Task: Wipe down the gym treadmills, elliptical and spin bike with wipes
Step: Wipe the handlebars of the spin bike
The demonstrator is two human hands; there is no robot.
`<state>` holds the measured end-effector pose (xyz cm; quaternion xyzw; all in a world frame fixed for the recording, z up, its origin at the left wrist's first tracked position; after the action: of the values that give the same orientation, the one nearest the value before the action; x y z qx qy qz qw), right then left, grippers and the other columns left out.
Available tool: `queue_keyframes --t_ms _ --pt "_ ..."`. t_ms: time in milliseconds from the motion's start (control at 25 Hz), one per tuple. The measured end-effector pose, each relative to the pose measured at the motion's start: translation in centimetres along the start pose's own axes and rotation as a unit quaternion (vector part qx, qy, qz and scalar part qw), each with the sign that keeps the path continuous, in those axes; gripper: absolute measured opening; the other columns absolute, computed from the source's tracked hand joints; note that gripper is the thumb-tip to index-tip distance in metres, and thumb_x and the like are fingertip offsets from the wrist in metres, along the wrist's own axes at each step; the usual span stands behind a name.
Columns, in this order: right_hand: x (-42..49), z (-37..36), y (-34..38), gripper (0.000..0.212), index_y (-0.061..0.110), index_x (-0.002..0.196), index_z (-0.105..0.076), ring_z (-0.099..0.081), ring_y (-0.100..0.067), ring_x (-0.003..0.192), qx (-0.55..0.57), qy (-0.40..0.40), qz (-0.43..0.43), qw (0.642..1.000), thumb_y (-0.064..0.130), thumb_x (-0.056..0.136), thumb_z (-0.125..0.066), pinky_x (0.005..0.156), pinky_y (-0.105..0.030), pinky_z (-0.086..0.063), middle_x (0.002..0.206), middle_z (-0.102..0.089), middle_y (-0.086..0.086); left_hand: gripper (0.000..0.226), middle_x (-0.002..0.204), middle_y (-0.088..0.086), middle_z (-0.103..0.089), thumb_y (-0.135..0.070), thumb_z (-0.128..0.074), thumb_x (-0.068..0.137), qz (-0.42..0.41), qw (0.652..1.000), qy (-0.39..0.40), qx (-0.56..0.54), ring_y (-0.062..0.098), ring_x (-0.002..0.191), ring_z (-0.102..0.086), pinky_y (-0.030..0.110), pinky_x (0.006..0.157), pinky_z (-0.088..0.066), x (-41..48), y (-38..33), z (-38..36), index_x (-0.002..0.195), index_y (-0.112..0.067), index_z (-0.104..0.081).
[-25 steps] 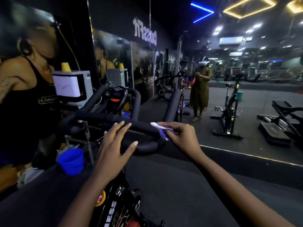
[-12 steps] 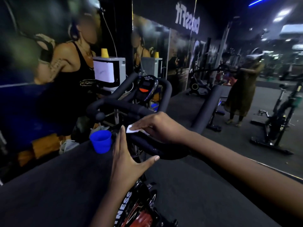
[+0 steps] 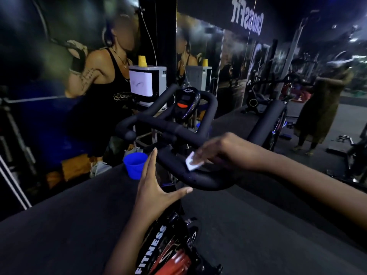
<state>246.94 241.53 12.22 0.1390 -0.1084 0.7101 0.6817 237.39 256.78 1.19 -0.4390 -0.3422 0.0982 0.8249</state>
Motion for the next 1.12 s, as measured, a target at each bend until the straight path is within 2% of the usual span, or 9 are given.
queue_keyframes --t_ms 160,280,360,520,640,760,840,1000,1120 --pt "5.3 -2.9 1.4 0.031 0.008 0.104 -0.071 -0.062 -0.025 0.100 -0.062 0.018 -0.028 0.997 0.009 0.083 -0.048 0.086 -0.035 -0.048 0.109 -0.068 -0.009 0.120 0.140 -0.026 -0.019 -0.028 -0.089 0.053 0.003 1.000 0.022 -0.016 -0.014 0.125 -0.018 -0.013 0.086 -0.012 -0.1 0.0 0.6 0.149 -0.030 -0.017" --pt "4.0 -4.2 2.7 0.039 0.015 0.092 -0.071 -0.059 -0.023 0.087 -0.196 0.028 0.015 0.980 0.023 0.083 -0.035 0.069 -0.033 -0.050 0.101 -0.066 -0.003 0.120 0.136 -0.031 -0.013 -0.026 -0.089 0.054 -0.004 0.999 0.043 -0.024 -0.015 0.125 -0.016 -0.010 0.089 -0.014 -0.1 0.1 0.9 0.148 -0.034 -0.014" --pt "1.8 -4.0 2.9 0.036 0.018 0.087 -0.070 -0.058 -0.021 0.080 -0.200 0.028 0.027 0.979 0.025 0.085 -0.035 0.062 -0.030 -0.051 0.098 -0.066 0.000 0.123 0.141 -0.028 -0.010 -0.029 -0.089 0.054 -0.012 0.998 0.060 -0.017 -0.012 0.130 -0.012 0.001 0.099 -0.014 0.0 0.2 1.1 0.148 -0.036 -0.010" --pt "-2.7 -2.6 3.4 0.030 0.018 0.094 -0.071 -0.057 -0.015 0.079 -0.166 0.028 0.022 0.985 0.021 0.090 -0.041 0.069 -0.022 -0.045 0.103 -0.066 0.003 0.122 0.143 -0.031 -0.002 -0.039 -0.085 0.057 -0.012 0.996 0.091 -0.005 -0.015 0.132 -0.004 0.008 0.104 -0.010 -0.3 0.0 1.5 0.147 -0.039 -0.004" --pt "-3.6 -0.3 1.9 0.028 0.016 0.094 -0.074 -0.061 -0.002 0.089 -0.003 -0.006 -0.039 0.999 0.009 0.082 -0.050 0.078 -0.010 -0.043 0.101 -0.070 0.003 0.103 0.150 -0.029 -0.004 -0.066 -0.068 0.067 -0.087 0.995 0.056 0.012 -0.015 0.137 -0.003 0.004 0.108 -0.008 -0.7 -0.7 1.4 0.146 -0.037 -0.009" --pt "-0.5 -0.3 -1.5 0.035 0.019 0.104 -0.072 -0.064 -0.004 0.081 0.064 -0.090 -0.185 0.977 -0.002 0.081 -0.055 0.072 -0.020 -0.047 0.098 -0.072 0.001 0.084 0.157 -0.015 -0.008 -0.072 -0.039 0.083 -0.166 0.981 0.037 0.098 0.005 0.145 -0.006 0.032 0.119 -0.011 -1.5 -0.9 0.0 0.149 -0.028 -0.012" --pt "2.4 -2.2 -2.7 0.036 0.020 0.111 -0.069 -0.062 -0.001 0.077 0.076 -0.074 -0.254 0.961 -0.002 0.085 -0.056 0.072 -0.021 -0.047 0.100 -0.072 0.002 0.084 0.159 -0.009 -0.005 -0.070 -0.030 0.088 -0.193 0.969 0.032 0.153 0.012 0.147 -0.004 0.038 0.118 -0.007 -1.7 -0.6 -0.8 0.151 -0.019 -0.010" --pt "3.4 -4.4 -2.8 0.035 0.017 0.114 -0.067 -0.046 0.018 0.089 0.089 -0.049 -0.227 0.969 -0.001 0.086 -0.058 0.075 -0.004 -0.040 0.108 -0.069 0.003 0.086 0.159 -0.003 -0.009 -0.068 -0.032 0.089 -0.208 0.964 0.033 0.161 0.014 0.147 -0.004 0.037 0.117 -0.004 -1.3 0.1 -0.6 0.151 -0.011 -0.015" --pt "0.9 -3.1 -2.2 0.033 0.018 0.112 -0.068 -0.059 0.002 0.098 0.081 -0.038 -0.172 0.981 0.002 0.084 -0.060 0.085 -0.024 -0.050 0.108 -0.069 0.000 0.087 0.159 -0.002 -0.012 -0.070 -0.033 0.088 -0.208 0.966 0.042 0.149 0.015 0.147 -0.005 0.040 0.117 -0.004 -1.2 0.1 -0.5 0.150 -0.011 -0.018"
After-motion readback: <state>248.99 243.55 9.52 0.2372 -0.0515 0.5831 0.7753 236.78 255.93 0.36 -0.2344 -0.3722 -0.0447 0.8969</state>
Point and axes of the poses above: each hand's wrist, its own x-axis towards the middle knuckle, its own z-axis out of the back of the hand, y = z × x, the point moved 3 cm from there along x, towards the middle knuckle
